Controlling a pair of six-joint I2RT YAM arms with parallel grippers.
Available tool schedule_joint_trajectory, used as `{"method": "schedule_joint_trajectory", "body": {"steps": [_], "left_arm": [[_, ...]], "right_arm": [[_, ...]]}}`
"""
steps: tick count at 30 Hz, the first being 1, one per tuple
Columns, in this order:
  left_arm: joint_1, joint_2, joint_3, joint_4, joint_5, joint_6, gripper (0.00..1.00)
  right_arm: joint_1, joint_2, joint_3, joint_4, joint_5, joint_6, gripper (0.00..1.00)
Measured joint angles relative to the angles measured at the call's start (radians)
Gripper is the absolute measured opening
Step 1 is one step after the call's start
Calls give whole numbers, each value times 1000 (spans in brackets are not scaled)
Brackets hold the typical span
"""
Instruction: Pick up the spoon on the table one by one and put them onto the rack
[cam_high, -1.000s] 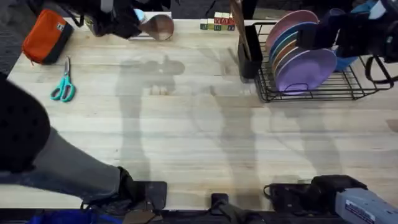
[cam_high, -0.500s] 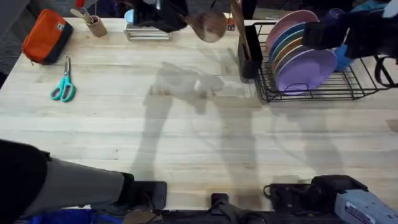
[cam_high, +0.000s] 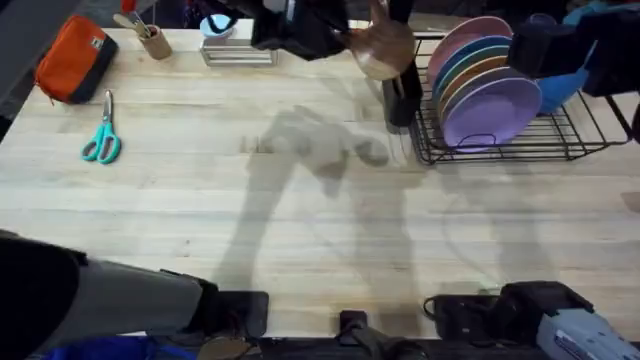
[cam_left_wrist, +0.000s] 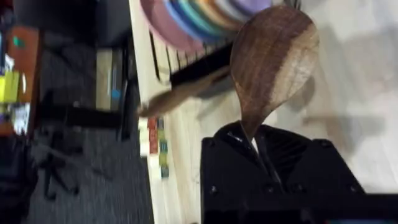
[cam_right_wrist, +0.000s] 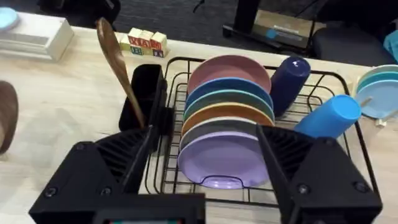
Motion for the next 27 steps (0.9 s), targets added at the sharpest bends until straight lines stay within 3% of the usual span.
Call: {"method": "schedule_joint_trajectory", "body": {"steps": [12,16,21,27], "left_arm": [[-49,0,0,10,228,0,43],[-56,8,0,71,295,-35,43],[-61,56,0,201,366,-140,44],[-88,113,0,361,392,-347,44]], "right_arm": [[0,-2,0,-2,0,0,993],[0,-2,0,-2,0,0,993],[0,-2,0,-2,0,0,993],[0,-2,0,-2,0,0,993]]}}
